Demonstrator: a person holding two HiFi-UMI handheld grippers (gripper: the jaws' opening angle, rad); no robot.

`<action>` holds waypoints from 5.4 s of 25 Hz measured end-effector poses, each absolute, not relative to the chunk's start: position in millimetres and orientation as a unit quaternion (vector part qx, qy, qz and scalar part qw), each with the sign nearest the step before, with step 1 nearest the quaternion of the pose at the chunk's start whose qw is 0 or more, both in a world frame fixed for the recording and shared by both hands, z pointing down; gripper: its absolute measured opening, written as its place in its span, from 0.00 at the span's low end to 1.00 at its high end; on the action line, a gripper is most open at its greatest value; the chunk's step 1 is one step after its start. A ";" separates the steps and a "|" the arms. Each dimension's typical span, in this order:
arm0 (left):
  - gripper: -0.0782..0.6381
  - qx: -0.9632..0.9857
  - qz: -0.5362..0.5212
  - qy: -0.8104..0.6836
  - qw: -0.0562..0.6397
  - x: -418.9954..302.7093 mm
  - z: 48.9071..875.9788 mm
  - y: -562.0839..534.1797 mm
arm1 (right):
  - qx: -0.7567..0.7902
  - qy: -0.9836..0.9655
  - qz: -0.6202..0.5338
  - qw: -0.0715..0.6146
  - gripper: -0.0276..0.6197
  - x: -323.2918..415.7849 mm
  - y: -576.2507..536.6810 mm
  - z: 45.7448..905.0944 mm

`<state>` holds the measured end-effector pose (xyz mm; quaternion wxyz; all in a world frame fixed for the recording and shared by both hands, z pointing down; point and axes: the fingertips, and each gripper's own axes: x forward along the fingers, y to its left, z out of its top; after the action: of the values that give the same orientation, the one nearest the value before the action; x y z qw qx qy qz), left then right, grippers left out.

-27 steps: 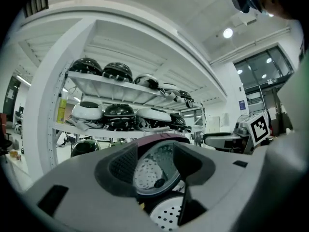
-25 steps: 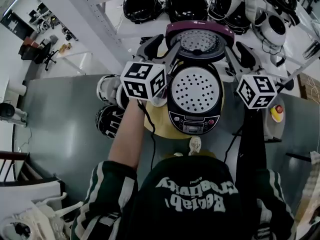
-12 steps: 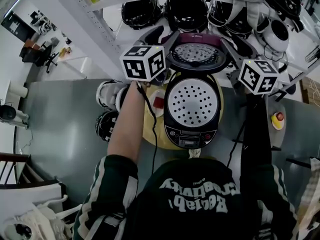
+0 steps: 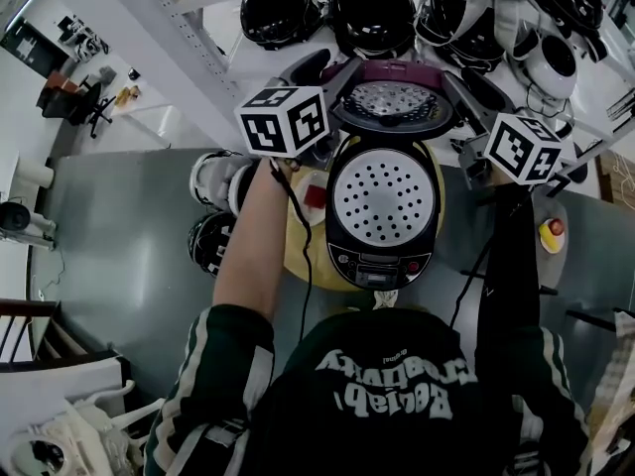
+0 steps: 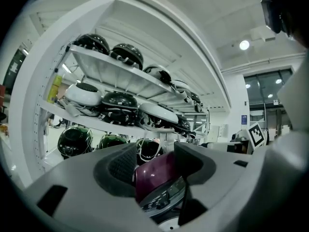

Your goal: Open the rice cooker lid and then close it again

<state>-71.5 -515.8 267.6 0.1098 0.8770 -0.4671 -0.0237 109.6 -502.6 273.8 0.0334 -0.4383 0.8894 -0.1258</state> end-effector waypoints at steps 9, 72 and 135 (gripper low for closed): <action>0.44 0.885 -0.030 -0.448 0.123 -73.3 271.9 -475.2 | -0.446 0.887 -0.121 0.012 0.36 105.7 -461.9 278.0; 0.45 0.886 0.095 -0.403 0.210 -61.5 474.1 -271.9 | -0.426 0.865 -0.200 -0.176 0.49 60.1 -261.1 476.3; 0.36 0.856 0.124 -0.490 0.112 -84.1 451.1 -272.4 | -0.520 0.833 -0.095 -0.163 0.38 58.2 -260.3 438.1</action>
<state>-84.1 -272.4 451.1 0.1119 0.8558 -0.4897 0.1236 58.2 -260.3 438.1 -0.1631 -0.5202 0.8329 -0.0952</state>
